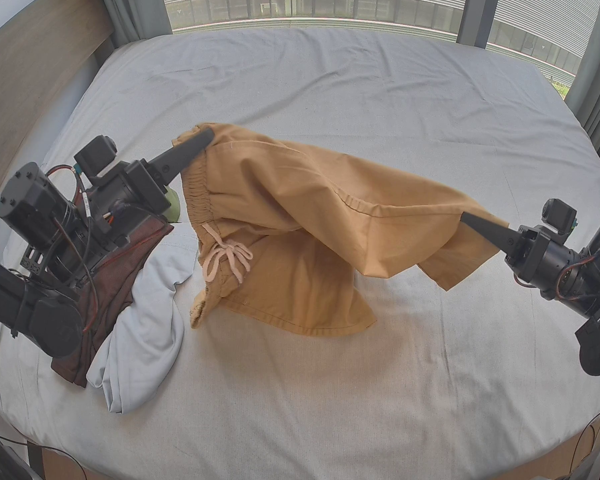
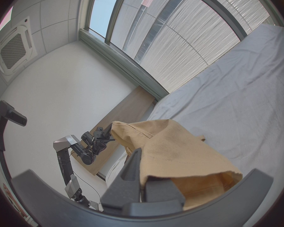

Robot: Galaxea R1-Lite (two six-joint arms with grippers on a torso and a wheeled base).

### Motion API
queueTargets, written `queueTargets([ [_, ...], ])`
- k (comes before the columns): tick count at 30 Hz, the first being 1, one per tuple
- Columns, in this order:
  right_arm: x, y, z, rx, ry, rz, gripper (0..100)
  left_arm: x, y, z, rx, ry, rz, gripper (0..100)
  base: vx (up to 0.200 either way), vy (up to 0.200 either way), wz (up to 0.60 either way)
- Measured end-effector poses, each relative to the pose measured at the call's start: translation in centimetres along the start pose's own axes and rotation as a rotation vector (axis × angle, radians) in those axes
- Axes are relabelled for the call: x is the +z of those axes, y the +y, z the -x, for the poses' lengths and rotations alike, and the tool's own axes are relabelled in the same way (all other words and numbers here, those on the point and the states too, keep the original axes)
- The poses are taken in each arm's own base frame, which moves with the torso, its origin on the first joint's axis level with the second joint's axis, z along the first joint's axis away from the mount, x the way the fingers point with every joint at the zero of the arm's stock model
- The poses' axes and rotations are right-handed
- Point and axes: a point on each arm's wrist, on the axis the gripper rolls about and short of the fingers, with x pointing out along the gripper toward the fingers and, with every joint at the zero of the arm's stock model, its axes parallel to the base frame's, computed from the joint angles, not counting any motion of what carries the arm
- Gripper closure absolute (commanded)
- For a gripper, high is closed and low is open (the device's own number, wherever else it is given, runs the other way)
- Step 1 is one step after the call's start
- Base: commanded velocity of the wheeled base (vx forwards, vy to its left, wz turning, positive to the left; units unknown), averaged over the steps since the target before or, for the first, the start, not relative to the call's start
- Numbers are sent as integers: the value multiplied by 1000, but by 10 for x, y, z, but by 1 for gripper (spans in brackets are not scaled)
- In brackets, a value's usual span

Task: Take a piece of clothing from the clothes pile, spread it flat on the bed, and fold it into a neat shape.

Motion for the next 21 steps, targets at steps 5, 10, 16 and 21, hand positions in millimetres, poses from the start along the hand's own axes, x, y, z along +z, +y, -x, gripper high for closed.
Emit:
queueTargets([
  [5, 12, 11, 3, 22, -38, 22, 100, 12, -9, 3, -18, -29, 14, 100, 0, 0, 0],
  [10, 22, 19, 6, 39, -68, 40, 100, 18, -13, 6, -21, -41, 6, 100, 0, 0, 0],
  [16, 32, 27, 11, 51, -102, 58, 100, 21, -19, 12, -22, -42, 11, 100, 0, 0, 0],
  [21, 38, 29, 14, 48, -120, 75, 100, 23, -23, 18, -19, -41, 28, 100, 0, 0, 0],
])
